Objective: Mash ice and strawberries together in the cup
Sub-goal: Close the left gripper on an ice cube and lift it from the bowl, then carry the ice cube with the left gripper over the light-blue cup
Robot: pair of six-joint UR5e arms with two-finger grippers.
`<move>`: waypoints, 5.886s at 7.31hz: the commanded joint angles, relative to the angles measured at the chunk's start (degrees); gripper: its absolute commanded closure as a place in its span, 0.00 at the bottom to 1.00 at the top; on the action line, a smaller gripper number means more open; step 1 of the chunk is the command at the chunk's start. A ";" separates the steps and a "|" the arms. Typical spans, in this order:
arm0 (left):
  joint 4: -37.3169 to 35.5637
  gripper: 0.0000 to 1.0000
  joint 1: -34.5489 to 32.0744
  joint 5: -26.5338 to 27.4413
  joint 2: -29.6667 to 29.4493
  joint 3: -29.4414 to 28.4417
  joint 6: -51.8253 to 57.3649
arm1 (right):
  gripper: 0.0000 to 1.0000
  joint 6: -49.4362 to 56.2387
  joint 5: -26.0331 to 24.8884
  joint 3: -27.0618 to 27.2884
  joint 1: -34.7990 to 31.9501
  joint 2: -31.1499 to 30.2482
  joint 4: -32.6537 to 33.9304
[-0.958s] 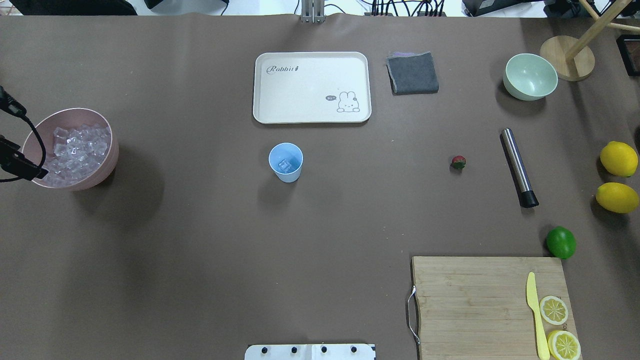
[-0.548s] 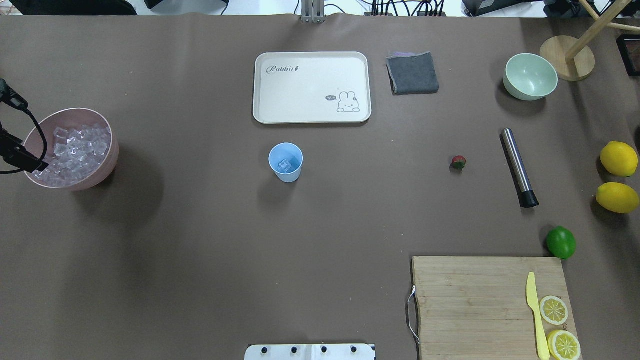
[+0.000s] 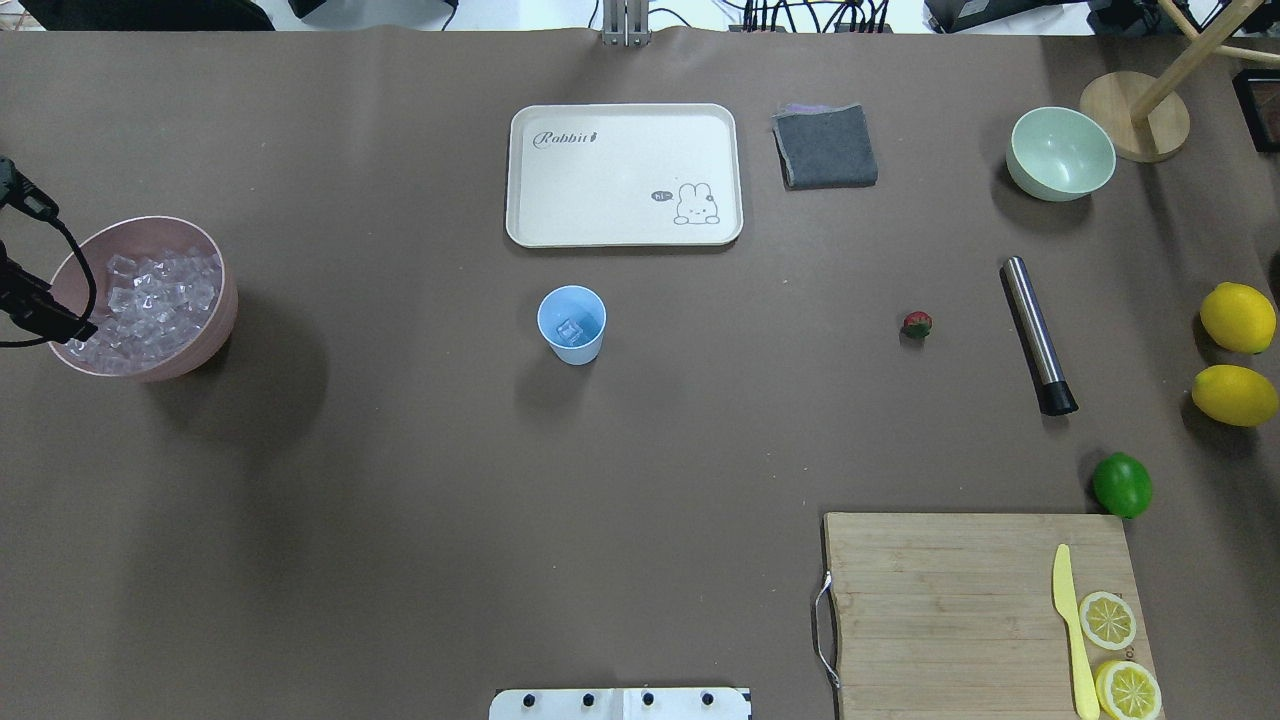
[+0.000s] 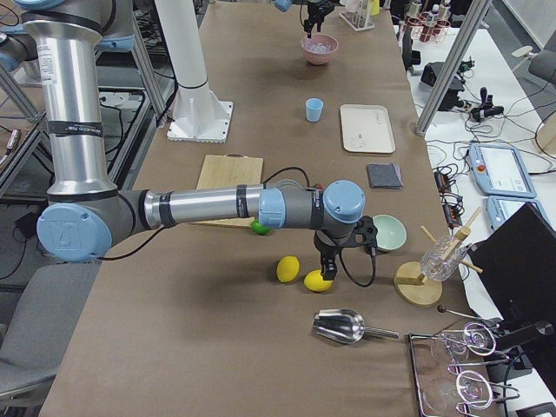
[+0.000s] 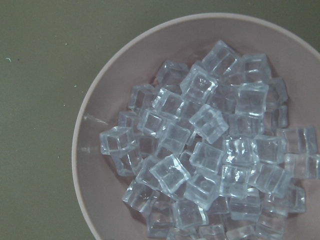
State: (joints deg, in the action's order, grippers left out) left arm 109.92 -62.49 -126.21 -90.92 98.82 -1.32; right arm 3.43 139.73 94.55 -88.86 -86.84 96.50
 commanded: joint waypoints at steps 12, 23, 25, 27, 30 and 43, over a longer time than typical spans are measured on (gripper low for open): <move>3.55 0.26 3.08 0.08 0.48 -2.14 -0.35 | 0.00 0.00 -1.39 -0.33 0.00 -0.17 0.00; 3.02 0.28 2.47 -0.18 0.92 -1.88 4.91 | 0.00 0.00 -1.39 -0.15 0.35 0.01 0.00; 3.02 0.33 2.38 -0.71 1.01 -2.05 5.19 | 0.00 0.00 -1.39 -0.24 0.35 -0.08 0.00; 3.11 0.33 2.38 -0.62 1.19 -2.05 5.10 | 0.00 0.00 -1.66 -0.33 0.35 -0.17 0.00; 3.11 0.34 2.38 -0.53 1.19 -2.23 4.92 | 0.00 0.00 -1.83 -0.33 0.35 -0.17 0.00; -5.24 1.00 -5.36 -5.01 -13.19 5.48 -16.07 | 0.00 -0.09 -1.83 0.81 0.53 -0.52 0.00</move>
State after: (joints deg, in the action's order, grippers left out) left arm 104.95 -67.94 -131.08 -100.16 102.12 -7.37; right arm 3.37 137.92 95.30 -88.33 -87.03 96.50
